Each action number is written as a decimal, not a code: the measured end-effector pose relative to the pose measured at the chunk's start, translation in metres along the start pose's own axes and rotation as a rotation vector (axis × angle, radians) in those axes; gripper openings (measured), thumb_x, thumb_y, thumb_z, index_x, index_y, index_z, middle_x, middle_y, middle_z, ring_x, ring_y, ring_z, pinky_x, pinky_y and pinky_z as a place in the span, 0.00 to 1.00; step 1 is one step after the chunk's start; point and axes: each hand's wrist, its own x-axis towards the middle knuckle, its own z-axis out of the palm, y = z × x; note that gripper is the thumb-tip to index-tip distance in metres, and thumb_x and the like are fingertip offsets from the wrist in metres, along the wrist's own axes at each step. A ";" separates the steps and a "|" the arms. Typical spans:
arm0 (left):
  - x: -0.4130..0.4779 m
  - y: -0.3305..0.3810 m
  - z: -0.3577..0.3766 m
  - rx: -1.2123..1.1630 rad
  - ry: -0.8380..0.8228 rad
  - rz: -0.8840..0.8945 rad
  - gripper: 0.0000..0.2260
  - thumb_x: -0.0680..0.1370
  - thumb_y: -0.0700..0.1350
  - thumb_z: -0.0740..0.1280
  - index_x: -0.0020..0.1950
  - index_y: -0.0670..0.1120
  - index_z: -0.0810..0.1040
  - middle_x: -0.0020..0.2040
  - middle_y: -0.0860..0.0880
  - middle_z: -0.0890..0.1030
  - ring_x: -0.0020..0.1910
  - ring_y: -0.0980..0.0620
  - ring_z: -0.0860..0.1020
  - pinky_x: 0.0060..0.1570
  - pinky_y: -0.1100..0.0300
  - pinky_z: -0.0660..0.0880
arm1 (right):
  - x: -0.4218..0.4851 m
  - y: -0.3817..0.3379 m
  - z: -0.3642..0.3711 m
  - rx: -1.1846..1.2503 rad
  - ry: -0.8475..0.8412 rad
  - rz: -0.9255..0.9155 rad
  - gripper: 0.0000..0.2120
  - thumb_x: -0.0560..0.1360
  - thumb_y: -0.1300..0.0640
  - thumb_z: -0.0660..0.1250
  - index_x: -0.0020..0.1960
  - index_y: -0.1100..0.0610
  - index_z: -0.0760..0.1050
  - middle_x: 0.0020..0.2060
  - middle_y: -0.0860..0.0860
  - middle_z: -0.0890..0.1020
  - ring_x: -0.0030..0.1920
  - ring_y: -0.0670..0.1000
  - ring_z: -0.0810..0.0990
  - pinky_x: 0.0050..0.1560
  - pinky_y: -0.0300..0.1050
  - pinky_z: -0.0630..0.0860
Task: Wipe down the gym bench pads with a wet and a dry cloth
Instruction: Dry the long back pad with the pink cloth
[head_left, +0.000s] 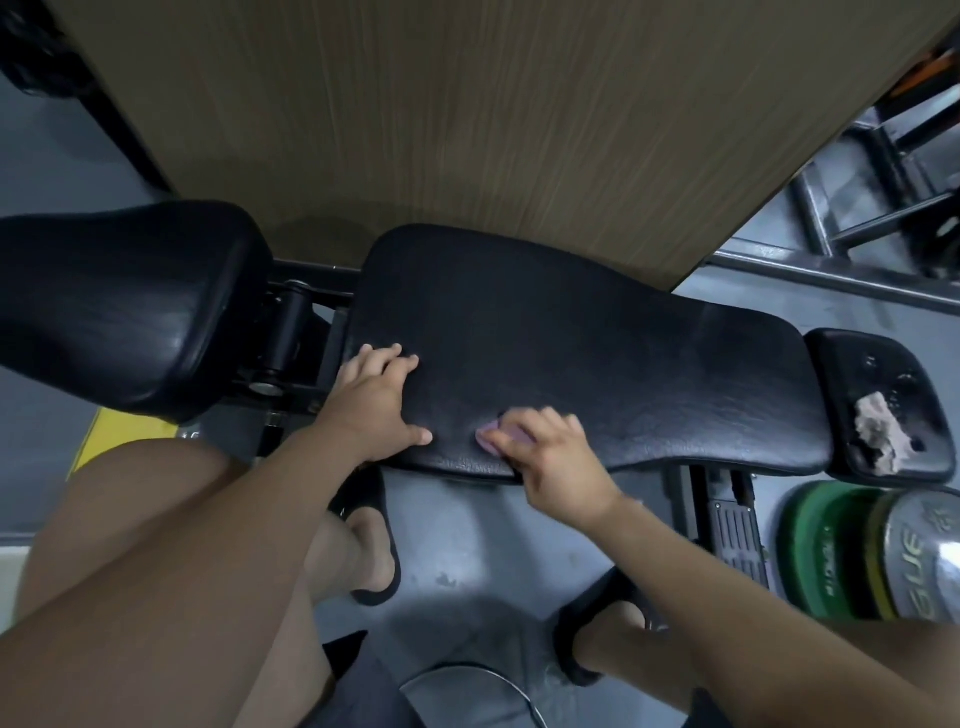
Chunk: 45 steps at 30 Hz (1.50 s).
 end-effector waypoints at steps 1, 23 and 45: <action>0.000 0.000 0.000 0.002 0.010 0.004 0.47 0.70 0.60 0.77 0.82 0.53 0.55 0.82 0.53 0.51 0.82 0.46 0.43 0.80 0.52 0.46 | 0.016 0.007 0.000 -0.011 -0.004 0.008 0.20 0.78 0.57 0.57 0.64 0.43 0.80 0.56 0.47 0.79 0.48 0.53 0.73 0.43 0.47 0.65; -0.026 -0.020 -0.018 -0.047 -0.005 -0.115 0.44 0.73 0.55 0.76 0.82 0.46 0.55 0.77 0.51 0.56 0.76 0.46 0.56 0.75 0.53 0.60 | 0.163 0.024 0.020 0.018 0.047 0.172 0.17 0.77 0.61 0.62 0.59 0.45 0.81 0.58 0.49 0.78 0.54 0.59 0.74 0.49 0.48 0.63; 0.000 0.146 0.040 0.038 0.007 0.159 0.25 0.78 0.52 0.68 0.74 0.52 0.69 0.70 0.52 0.66 0.71 0.48 0.62 0.70 0.51 0.67 | -0.071 0.110 -0.041 -0.087 0.113 0.829 0.25 0.71 0.62 0.65 0.66 0.48 0.76 0.59 0.54 0.74 0.53 0.63 0.72 0.50 0.53 0.69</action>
